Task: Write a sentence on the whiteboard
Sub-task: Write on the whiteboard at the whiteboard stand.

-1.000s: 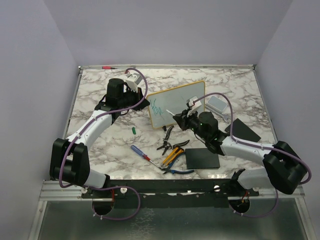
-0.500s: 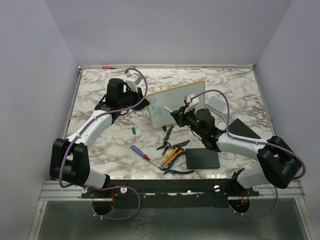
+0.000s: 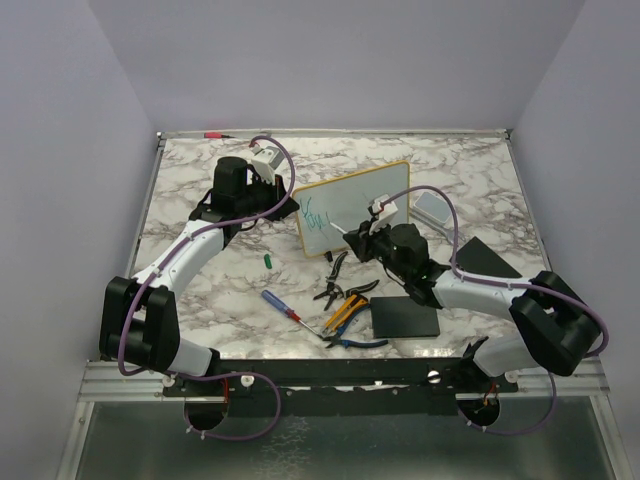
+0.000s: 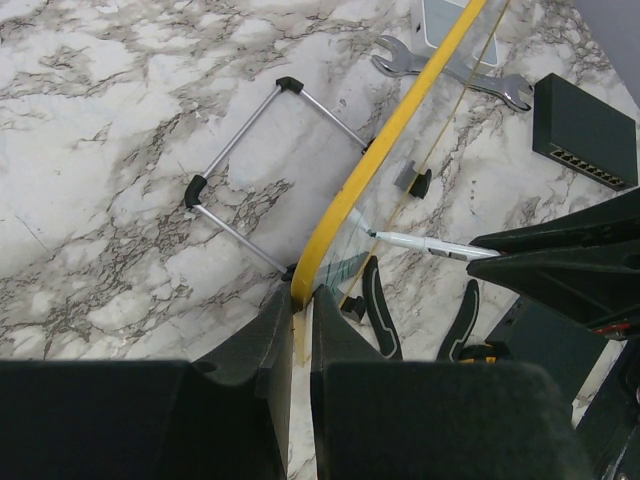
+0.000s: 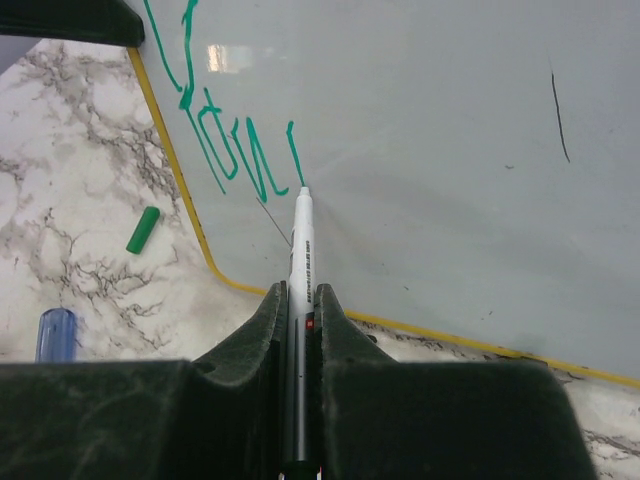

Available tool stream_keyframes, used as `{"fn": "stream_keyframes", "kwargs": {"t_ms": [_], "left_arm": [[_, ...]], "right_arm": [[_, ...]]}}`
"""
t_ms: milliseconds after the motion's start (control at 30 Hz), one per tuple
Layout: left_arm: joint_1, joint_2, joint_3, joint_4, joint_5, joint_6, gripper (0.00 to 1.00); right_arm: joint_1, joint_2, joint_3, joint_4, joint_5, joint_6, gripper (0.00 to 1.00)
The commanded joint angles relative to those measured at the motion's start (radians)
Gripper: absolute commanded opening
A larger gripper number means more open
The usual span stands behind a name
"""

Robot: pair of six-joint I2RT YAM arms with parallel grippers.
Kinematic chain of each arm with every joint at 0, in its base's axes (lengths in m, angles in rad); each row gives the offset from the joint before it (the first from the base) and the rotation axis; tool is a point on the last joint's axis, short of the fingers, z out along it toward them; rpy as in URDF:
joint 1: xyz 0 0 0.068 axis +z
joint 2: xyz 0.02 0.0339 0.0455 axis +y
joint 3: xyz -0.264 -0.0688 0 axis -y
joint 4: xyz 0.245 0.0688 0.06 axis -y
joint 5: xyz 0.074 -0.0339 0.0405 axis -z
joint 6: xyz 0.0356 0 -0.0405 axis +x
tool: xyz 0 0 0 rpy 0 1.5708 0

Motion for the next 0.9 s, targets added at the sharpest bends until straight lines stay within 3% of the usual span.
{"fn": "stream_keyframes", "kwargs": {"t_ms": [0, 867], "left_arm": [[-0.008, -0.020, 0.010, -0.003, -0.020, 0.013, 0.04], [-0.008, -0.021, 0.010, -0.003, -0.021, 0.015, 0.04]], "right_arm": [[-0.002, 0.012, -0.023, 0.006, 0.008, 0.024, 0.01], [-0.002, -0.021, 0.026, 0.007, 0.108, 0.002, 0.01]]}}
